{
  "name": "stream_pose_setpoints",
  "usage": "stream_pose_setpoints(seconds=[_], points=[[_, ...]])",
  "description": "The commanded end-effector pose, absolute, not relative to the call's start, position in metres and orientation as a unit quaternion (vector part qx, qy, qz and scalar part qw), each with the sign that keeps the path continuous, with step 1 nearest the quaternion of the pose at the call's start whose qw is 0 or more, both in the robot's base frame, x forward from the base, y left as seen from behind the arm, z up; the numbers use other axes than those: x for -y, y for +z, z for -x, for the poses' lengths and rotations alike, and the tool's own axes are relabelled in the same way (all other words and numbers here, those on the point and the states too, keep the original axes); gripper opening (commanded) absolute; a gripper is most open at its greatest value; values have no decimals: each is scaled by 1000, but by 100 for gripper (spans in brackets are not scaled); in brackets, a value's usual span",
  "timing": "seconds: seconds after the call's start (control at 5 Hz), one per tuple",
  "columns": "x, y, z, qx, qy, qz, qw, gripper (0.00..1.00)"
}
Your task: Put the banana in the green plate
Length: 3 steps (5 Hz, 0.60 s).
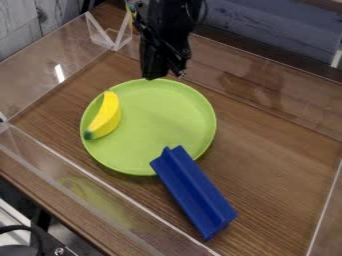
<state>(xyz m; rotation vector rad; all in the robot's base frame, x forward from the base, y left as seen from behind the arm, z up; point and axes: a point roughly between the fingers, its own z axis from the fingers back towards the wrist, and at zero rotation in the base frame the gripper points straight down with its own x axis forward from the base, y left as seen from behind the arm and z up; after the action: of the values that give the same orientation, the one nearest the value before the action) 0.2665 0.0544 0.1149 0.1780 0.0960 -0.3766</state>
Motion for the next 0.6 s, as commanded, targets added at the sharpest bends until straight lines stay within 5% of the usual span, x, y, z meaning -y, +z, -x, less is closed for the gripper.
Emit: stream_pose_setpoints(seconds=[0.0, 0.4], points=[[-63, 127, -276, -19, -165, -101, 981, 0], [-72, 122, -278, -17, -133, -105, 985, 0]])
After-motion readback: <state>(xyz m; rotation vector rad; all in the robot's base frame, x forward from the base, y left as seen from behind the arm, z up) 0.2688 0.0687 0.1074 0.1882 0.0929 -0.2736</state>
